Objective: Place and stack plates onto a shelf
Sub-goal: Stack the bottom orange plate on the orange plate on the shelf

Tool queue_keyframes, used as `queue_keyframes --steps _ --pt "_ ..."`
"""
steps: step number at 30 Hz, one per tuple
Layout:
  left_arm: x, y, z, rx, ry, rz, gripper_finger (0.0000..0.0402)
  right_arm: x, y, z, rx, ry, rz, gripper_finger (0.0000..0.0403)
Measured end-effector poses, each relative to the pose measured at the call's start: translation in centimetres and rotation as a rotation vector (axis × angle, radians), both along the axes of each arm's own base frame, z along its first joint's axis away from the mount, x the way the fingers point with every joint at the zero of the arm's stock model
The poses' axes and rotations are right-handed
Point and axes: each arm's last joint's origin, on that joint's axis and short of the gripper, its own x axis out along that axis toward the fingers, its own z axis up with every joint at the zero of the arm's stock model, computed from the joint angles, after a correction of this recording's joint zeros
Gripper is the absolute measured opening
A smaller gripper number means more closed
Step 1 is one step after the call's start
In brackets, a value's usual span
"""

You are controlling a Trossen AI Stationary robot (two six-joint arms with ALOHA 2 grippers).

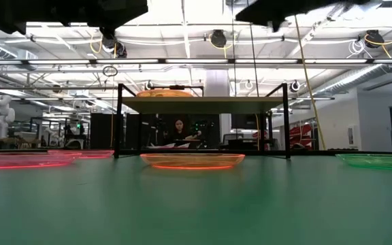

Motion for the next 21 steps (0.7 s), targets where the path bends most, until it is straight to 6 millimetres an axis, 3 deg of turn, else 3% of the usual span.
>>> queue_keyframes --steps 6,10,16,21 --pt "0.0 -0.1 0.0 0.002 -0.001 -0.006 0.0104 -5.8 1.1 -4.3 0.006 -0.176 0.025 0.0000" --pt "0.0 -0.1 0.0 0.004 0.000 -0.005 0.0104 -8.5 1.3 -6.7 0.003 -0.245 0.026 0.0000" --pt "0.5 -0.6 1.6 0.022 0.021 0.019 0.0104 -10.7 1.5 -8.5 -0.008 -0.311 0.026 0.0000" --pt "0.9 -2.2 3.9 0.114 0.278 0.102 0.0104 -11.5 1.6 -9.4 -0.033 -0.333 0.028 0.0000"
